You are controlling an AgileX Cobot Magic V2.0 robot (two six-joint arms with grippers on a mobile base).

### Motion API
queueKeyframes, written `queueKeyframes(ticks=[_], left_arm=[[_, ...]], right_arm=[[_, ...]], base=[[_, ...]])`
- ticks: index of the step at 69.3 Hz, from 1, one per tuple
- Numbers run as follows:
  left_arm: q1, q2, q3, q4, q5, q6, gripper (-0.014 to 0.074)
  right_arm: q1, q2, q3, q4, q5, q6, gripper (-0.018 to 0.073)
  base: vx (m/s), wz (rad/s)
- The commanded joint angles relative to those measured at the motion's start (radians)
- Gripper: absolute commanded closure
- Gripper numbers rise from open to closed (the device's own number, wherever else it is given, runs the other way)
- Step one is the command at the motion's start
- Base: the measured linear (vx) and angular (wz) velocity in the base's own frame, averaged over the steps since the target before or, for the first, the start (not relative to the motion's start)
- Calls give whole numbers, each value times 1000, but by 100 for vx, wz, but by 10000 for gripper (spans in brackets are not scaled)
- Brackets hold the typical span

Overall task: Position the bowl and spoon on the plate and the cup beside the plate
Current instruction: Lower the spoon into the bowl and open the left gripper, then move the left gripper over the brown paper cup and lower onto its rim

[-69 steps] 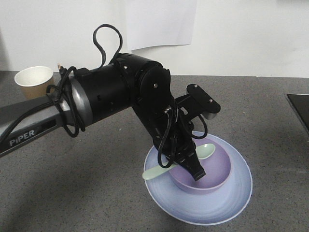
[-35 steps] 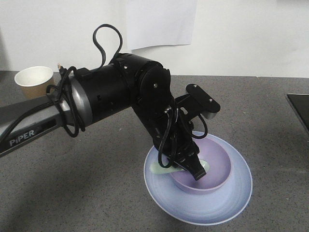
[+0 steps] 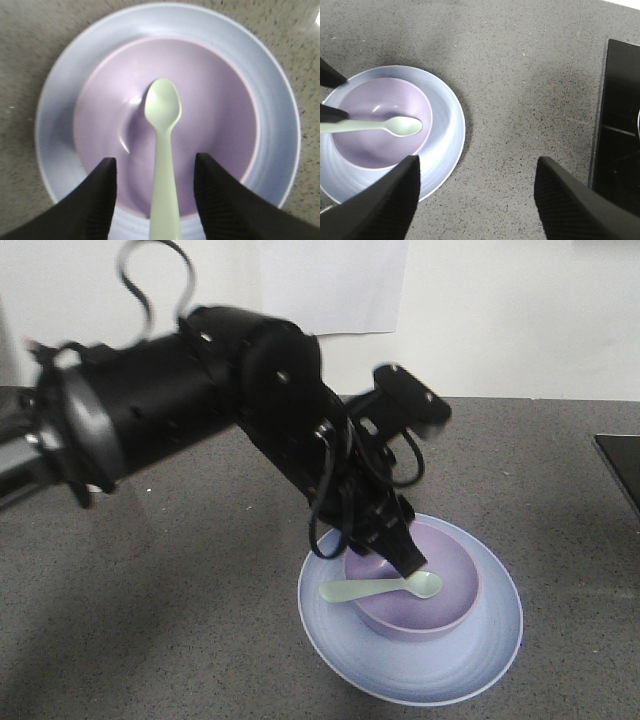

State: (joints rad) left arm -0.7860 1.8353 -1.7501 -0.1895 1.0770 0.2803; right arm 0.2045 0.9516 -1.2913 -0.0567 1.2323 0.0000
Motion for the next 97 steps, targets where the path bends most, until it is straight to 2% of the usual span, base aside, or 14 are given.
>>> queueKeyframes(ticks=[1, 11, 18, 37, 43, 72, 86, 97], left_arm=[[35, -102, -35, -13, -46, -31, 245], [114, -173, -35, 19, -43, -80, 245], [167, -225, -35, 89, -40, -138, 245], [294, -333, -34, 344, -20, -304, 245], [348, -337, -34, 385, -20, -348, 245], [614, -277, -34, 386, -57, -416, 245], [697, -211, -34, 383, -87, -424, 245], [733, -154, -34, 365, -120, -436, 245]], right_arm=[[-3, -5, -28, -5, -61, 0, 95], [-3, -5, -28, -5, -61, 0, 95], [-3, -5, -28, -5, -61, 0, 95], [-3, -5, -28, -4, -61, 0, 95], [-3, -5, -28, -4, -61, 0, 95], [-3, -5, -28, -4, -60, 0, 95], [-3, -5, -28, -4, -59, 0, 95], [-3, -5, -28, -4, -59, 0, 95]], base=[[0, 0], [0, 0], [0, 0], [0, 0], [0, 0], [0, 0], [0, 0], [0, 0]])
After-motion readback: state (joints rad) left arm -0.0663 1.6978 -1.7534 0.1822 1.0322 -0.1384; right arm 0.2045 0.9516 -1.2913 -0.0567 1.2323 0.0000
